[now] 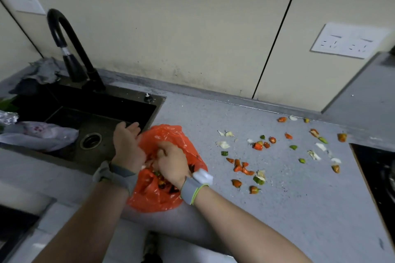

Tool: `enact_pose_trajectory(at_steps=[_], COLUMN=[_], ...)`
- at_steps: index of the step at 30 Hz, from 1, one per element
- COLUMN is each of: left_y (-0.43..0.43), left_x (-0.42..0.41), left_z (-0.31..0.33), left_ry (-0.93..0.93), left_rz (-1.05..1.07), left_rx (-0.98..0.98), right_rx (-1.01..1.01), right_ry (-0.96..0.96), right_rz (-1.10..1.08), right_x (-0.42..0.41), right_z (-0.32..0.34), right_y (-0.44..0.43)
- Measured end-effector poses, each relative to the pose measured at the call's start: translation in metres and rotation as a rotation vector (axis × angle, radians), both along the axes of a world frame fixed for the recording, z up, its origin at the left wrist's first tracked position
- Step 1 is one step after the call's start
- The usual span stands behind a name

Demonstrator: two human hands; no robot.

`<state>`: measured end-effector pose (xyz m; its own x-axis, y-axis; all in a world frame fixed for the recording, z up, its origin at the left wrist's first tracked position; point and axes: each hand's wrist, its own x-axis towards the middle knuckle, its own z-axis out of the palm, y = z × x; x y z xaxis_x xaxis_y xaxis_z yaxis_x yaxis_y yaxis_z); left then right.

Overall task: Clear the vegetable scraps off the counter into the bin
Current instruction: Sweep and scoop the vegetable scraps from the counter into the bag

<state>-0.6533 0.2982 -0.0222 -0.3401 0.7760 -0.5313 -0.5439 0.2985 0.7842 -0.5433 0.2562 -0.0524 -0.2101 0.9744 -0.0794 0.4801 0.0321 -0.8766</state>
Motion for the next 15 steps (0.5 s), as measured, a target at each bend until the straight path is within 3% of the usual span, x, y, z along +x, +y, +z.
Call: enact_pose_trajectory(at_steps=[3, 5, 8, 10, 12, 15], left_y=[-0.004, -0.005, -0.006, -0.007, -0.009, -0.014], left_x=[0.012, 0.020, 0.036, 0.052, 0.068, 0.090], left_z=[-0.007, -0.006, 0.007, 0.006, 0.004, 0.011], left_ry=[0.021, -0.002, 0.102, 0.105, 0.039, 0.030], left_rz=[-0.130, -0.152, -0.091, -0.163, -0.269, -0.297], left_rx=[0.023, 0.046, 0.148, 0.179, 0.145, 0.215], right_rx=[0.068, 0.035, 0.007, 0.014, 0.103, 0.187], right_ry=[0.237, 0.229, 0.149, 0.280, 0.345, 0.171], right_rz=[0.068, 0.169, 0.097, 0.004, 0.082, 0.102], right_x=[-0.002, 0.009, 0.034, 0.041, 0.045, 0.071], right_z=[0.020, 0.014, 0.000, 0.008, 0.013, -0.008], right_y=[-0.022, -0.023, -0.008, -0.016, -0.025, -0.020])
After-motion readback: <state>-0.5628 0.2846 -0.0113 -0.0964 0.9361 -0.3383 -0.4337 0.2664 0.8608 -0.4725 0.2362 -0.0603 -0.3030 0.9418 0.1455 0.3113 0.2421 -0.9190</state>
